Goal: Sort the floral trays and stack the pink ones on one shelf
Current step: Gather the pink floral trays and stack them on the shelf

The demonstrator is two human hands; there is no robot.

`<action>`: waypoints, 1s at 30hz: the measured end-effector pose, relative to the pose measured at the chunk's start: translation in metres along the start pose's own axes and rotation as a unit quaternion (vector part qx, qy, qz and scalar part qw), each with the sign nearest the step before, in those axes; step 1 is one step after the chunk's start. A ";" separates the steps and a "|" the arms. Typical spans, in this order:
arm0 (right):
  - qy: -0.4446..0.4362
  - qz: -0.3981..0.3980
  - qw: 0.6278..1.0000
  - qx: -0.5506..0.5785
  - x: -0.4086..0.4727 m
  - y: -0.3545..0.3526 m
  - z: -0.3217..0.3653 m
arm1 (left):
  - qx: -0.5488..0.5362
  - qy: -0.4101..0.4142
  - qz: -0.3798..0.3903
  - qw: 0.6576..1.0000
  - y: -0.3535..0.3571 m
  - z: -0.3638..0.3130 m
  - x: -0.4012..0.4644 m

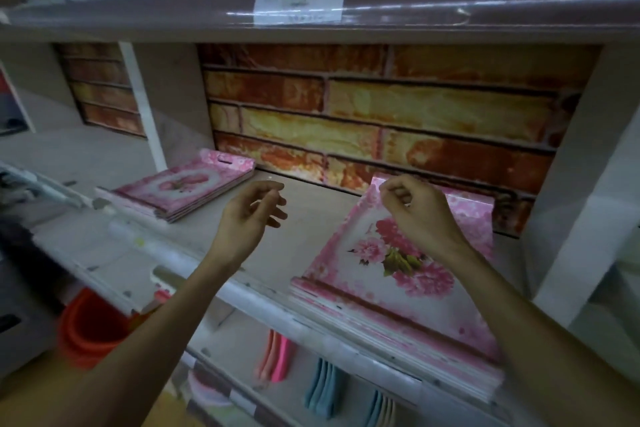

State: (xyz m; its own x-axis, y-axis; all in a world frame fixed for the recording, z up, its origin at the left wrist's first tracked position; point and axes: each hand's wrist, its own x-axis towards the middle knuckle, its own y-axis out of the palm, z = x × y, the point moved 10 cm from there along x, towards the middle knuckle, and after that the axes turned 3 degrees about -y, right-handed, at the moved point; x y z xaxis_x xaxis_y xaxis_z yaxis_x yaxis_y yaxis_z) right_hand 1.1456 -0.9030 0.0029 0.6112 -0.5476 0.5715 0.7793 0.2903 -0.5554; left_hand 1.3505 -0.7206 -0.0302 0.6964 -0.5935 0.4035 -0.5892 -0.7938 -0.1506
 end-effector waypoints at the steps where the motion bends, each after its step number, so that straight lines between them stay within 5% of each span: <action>1: -0.015 0.011 1.000 0.001 0.005 0.006 0.009 | 0.001 -0.004 -0.010 1.000 -0.007 0.001 -0.004; 14: -0.080 0.054 0.995 0.039 0.041 0.105 0.088 | 0.024 -0.022 -0.080 0.996 -0.119 0.018 -0.029; 30: 0.019 0.038 0.997 0.059 0.082 0.263 0.153 | 0.075 0.028 0.011 0.997 -0.279 0.081 0.038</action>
State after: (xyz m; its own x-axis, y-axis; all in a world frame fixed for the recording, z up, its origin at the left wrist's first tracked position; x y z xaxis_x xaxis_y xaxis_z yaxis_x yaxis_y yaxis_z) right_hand 1.4217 -0.7515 -0.0042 0.6650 -0.5487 0.5067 0.7434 0.4209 -0.5198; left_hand 1.5749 -0.5323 -0.0453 0.6572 -0.6058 0.4484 -0.5336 -0.7942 -0.2908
